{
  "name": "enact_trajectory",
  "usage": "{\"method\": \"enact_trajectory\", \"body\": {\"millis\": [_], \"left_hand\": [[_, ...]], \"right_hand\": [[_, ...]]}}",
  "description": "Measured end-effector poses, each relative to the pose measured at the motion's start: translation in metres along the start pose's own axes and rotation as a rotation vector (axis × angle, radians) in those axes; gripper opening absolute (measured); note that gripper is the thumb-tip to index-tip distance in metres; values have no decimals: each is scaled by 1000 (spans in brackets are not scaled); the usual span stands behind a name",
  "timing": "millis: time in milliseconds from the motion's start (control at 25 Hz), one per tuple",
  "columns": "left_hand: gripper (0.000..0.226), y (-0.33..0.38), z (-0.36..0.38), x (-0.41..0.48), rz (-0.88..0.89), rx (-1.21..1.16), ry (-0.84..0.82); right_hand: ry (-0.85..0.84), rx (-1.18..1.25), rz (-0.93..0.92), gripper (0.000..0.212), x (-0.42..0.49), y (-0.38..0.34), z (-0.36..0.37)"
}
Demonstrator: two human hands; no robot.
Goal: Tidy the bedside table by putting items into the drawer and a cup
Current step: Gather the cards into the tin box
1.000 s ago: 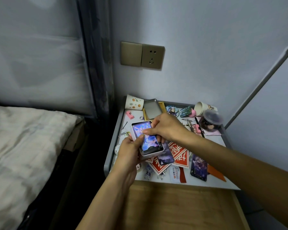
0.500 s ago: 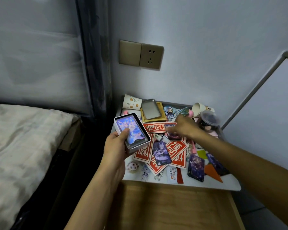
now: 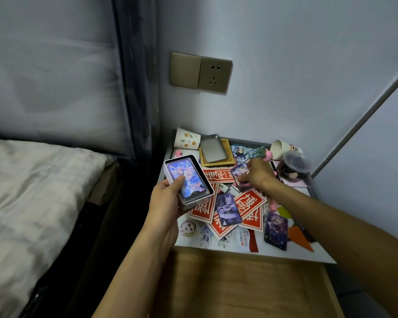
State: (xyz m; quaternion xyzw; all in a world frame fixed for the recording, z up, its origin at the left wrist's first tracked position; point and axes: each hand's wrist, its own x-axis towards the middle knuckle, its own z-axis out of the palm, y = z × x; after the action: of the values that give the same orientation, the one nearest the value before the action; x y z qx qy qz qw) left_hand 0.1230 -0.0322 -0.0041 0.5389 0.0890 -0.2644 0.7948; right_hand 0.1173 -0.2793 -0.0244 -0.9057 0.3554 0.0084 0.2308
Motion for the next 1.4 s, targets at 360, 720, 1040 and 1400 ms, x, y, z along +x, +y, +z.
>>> {"method": "enact_trajectory", "body": {"millis": [360, 720, 1040, 1400], "left_hand": [[28, 0, 2, -2, -4, 0, 0], [27, -3, 2, -5, -7, 13, -9], [26, -3, 3, -7, -8, 22, -11], [28, -8, 7, -9, -26, 31, -33]], "right_hand": [[-235, 146, -9, 51, -75, 10, 24], [-54, -135, -44, 72, -74, -4, 51], [-16, -79, 14, 29, -64, -5, 39], [-35, 409, -164, 10, -89, -18, -48]]}}
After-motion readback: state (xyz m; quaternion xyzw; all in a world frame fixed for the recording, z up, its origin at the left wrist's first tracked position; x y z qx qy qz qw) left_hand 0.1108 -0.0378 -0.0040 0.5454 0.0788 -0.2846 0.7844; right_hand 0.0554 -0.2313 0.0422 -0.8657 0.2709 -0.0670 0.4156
